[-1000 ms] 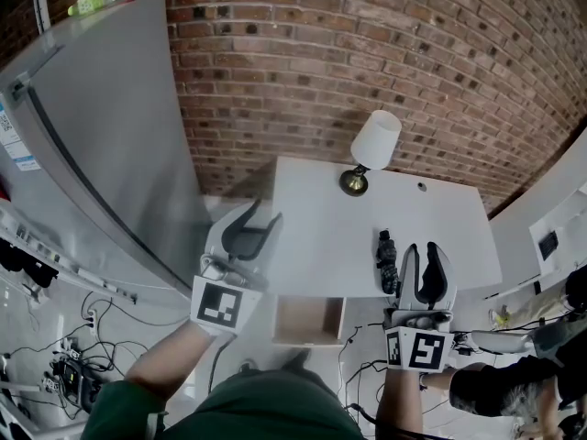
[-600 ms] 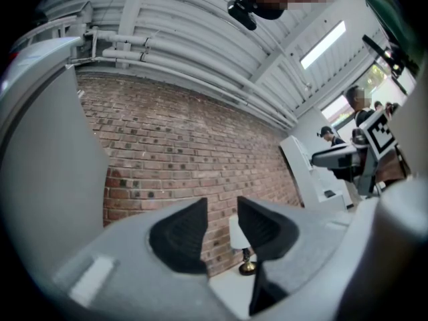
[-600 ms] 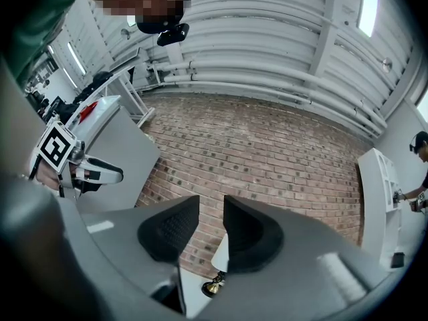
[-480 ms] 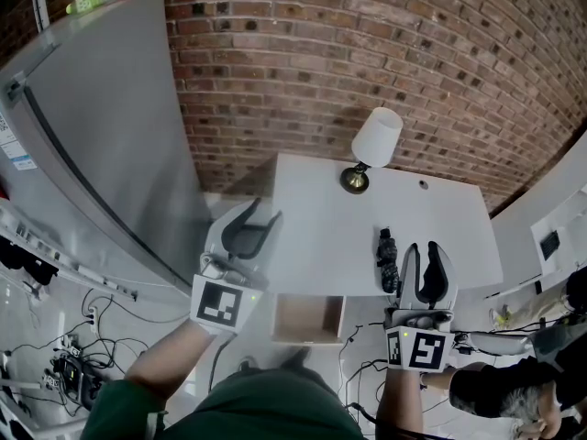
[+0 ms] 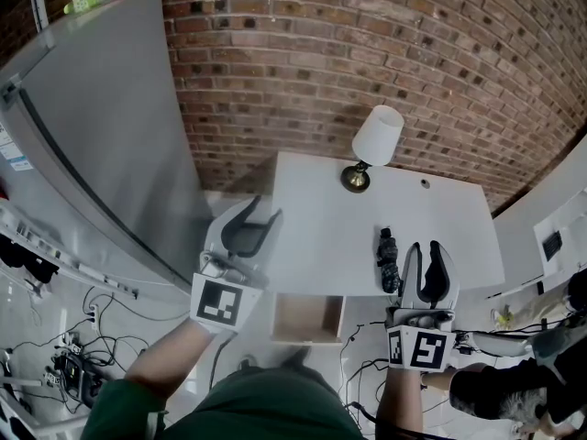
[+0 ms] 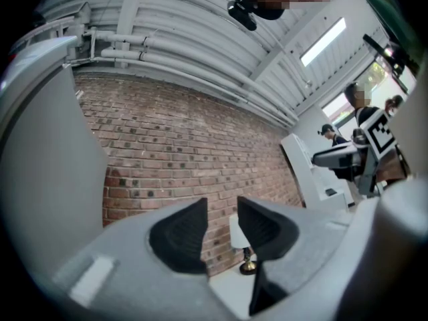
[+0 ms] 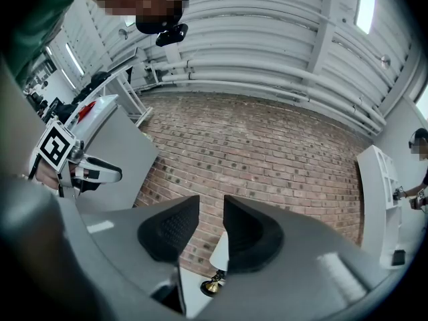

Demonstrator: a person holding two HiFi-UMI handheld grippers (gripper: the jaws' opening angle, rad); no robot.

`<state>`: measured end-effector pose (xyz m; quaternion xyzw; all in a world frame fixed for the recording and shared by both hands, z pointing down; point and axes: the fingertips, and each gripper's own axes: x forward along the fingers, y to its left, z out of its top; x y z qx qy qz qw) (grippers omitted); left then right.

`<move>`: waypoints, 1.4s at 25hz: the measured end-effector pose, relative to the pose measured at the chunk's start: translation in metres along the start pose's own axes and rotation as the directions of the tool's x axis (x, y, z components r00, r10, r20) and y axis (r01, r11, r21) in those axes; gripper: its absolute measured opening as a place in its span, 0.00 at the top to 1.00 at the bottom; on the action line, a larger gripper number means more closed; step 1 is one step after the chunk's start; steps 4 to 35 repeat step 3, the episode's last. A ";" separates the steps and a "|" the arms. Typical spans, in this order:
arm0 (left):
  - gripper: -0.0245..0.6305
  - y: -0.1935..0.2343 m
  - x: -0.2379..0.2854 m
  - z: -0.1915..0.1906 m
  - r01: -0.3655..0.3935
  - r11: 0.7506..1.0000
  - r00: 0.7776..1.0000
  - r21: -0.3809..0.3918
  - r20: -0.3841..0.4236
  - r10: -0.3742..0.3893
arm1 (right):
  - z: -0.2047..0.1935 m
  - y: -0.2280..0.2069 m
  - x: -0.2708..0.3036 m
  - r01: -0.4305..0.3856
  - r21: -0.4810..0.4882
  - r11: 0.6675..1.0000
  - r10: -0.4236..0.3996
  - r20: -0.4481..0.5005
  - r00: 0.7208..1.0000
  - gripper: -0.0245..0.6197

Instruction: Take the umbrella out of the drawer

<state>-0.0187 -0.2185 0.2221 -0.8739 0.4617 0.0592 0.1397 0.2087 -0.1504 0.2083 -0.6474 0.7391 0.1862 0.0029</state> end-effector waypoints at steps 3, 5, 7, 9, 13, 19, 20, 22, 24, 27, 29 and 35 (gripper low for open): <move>0.75 -0.001 0.002 -0.001 -0.003 1.000 1.000 -0.007 -0.002 0.003 | -0.002 -0.001 0.001 0.000 0.001 1.000 0.000 0.000 1.000 0.79; 0.75 -0.001 0.002 -0.001 -0.003 1.000 1.000 -0.007 -0.002 0.003 | -0.002 -0.001 0.001 0.000 0.001 1.000 0.000 0.000 1.000 0.79; 0.75 -0.001 0.002 -0.001 -0.003 1.000 1.000 -0.007 -0.002 0.003 | -0.002 -0.001 0.001 0.000 0.001 1.000 0.000 0.000 1.000 0.79; 0.75 -0.001 0.002 -0.001 -0.003 1.000 1.000 -0.007 -0.002 0.003 | -0.002 -0.001 0.001 0.000 0.001 1.000 0.000 0.000 1.000 0.79; 0.75 -0.001 0.002 -0.001 -0.003 1.000 1.000 -0.007 -0.002 0.003 | -0.002 -0.001 0.001 0.000 0.001 1.000 0.000 0.000 1.000 0.79; 0.75 -0.001 0.002 -0.001 -0.003 1.000 1.000 -0.007 -0.002 0.003 | -0.002 -0.001 0.001 0.000 0.001 1.000 0.000 0.000 1.000 0.79; 0.75 -0.001 0.002 -0.001 -0.003 1.000 1.000 -0.007 -0.002 0.003 | -0.002 -0.001 0.001 0.000 0.001 1.000 0.000 0.000 1.000 0.79; 0.75 -0.001 0.002 -0.001 -0.003 1.000 1.000 -0.007 -0.002 0.003 | -0.002 -0.001 0.001 0.000 0.001 1.000 0.000 0.000 1.000 0.79; 0.75 -0.001 0.002 -0.001 -0.003 1.000 1.000 -0.007 -0.002 0.003 | -0.002 -0.001 0.001 0.000 0.001 1.000 0.000 0.000 1.000 0.79; 0.75 -0.001 0.002 -0.001 -0.003 1.000 1.000 -0.007 -0.002 0.003 | -0.002 -0.001 0.001 0.000 0.001 1.000 0.000 0.000 1.000 0.79; 0.75 -0.001 0.002 -0.001 -0.003 1.000 1.000 -0.007 -0.002 0.003 | -0.002 -0.001 0.001 0.000 0.001 1.000 0.000 0.000 1.000 0.79; 0.75 -0.001 0.002 -0.001 -0.003 1.000 1.000 -0.007 -0.002 0.003 | -0.002 -0.001 0.001 0.000 0.001 1.000 0.000 0.000 1.000 0.79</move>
